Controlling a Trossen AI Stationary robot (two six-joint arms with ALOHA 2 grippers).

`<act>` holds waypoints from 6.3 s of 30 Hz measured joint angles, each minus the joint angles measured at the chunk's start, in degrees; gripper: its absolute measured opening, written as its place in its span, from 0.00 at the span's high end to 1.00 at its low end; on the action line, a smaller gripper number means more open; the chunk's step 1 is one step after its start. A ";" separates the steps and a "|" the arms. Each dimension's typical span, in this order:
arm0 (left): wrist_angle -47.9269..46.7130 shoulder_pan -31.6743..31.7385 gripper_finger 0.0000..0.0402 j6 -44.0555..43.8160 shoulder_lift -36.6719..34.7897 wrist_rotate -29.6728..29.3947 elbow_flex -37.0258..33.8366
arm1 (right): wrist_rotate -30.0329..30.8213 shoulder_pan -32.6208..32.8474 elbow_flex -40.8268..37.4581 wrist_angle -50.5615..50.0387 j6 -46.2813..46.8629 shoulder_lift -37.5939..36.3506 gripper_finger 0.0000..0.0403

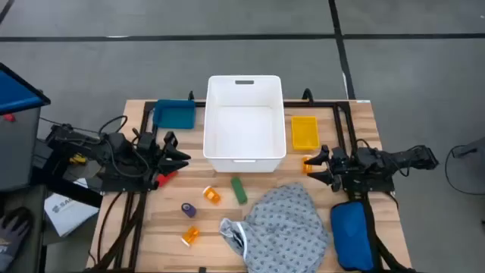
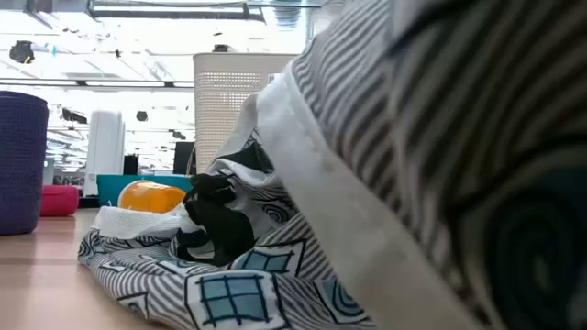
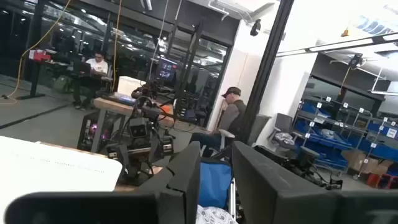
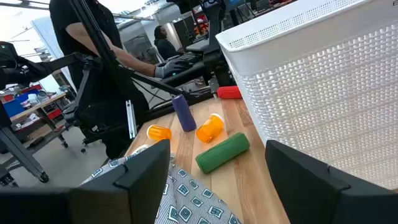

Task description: Pick & place medical supplies in basket/bin

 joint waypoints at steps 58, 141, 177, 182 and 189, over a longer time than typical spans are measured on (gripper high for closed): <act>0.43 0.02 0.79 0.67 0.00 -0.79 0.01 | -0.01 -0.01 0.00 0.00 0.00 -0.01 0.35; 18.61 2.97 0.79 1.67 20.14 -14.69 0.01 | 0.26 -0.18 -0.02 0.09 3.43 -0.02 0.35; 22.46 2.97 0.79 -3.04 20.14 -15.15 0.01 | 0.08 0.78 -0.04 0.44 9.89 -0.09 0.35; 22.50 2.97 0.79 -4.39 20.14 -17.86 0.01 | -0.09 0.64 -0.04 0.07 9.88 -0.09 0.35; 22.54 2.97 0.79 -4.94 20.14 -18.85 0.01 | -0.05 0.58 -0.04 -0.02 2.31 -0.09 0.35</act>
